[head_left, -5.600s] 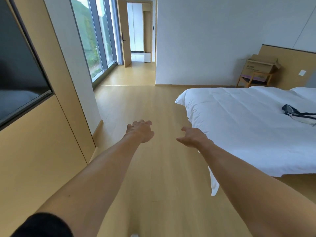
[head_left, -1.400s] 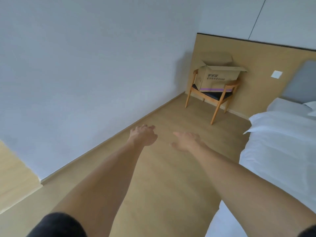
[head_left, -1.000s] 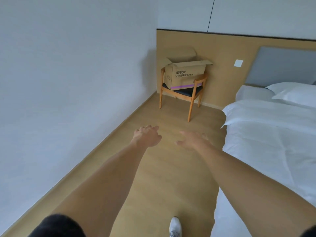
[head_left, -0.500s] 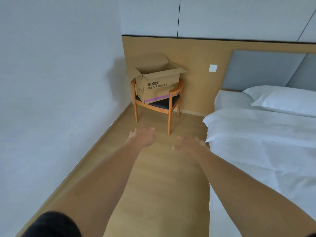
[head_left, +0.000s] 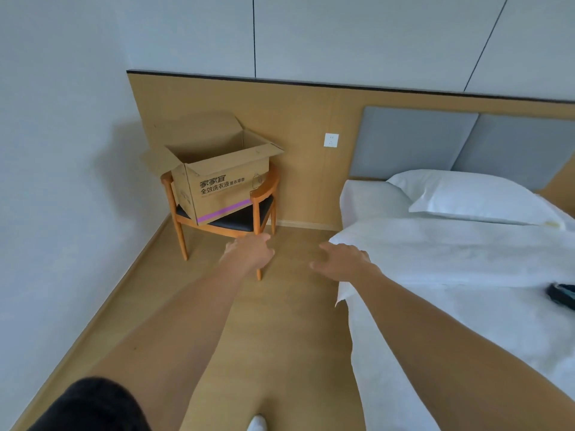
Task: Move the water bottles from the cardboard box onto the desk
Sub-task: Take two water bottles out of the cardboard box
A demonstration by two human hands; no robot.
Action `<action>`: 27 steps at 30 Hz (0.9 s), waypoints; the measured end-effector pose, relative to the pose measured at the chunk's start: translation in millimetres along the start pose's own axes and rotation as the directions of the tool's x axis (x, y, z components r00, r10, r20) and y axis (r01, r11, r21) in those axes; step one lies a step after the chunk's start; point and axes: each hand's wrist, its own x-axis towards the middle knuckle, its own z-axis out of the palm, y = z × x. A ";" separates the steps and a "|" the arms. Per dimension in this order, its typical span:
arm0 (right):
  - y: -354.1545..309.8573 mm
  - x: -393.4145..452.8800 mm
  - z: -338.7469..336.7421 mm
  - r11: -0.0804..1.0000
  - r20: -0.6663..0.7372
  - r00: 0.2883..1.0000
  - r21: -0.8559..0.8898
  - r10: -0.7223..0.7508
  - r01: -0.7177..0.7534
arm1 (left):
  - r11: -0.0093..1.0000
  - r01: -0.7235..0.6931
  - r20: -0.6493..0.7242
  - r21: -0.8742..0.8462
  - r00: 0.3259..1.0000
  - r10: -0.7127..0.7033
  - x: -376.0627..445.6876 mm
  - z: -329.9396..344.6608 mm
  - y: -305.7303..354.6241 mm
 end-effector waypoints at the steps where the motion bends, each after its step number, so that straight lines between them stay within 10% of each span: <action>1: -1.1 19.7 -8.6 1.000 0.001 1.000 -0.004 0.009 -0.009 | 1.000 -0.021 0.001 -0.008 1.000 0.021 23.6 -8.1 1.0; 27: -50.6 448.5 -134.0 0.989 -0.034 0.988 -0.004 -0.148 0.148 | 1.000 0.014 -0.132 -0.004 0.991 -0.014 428.4 -131.4 -18.8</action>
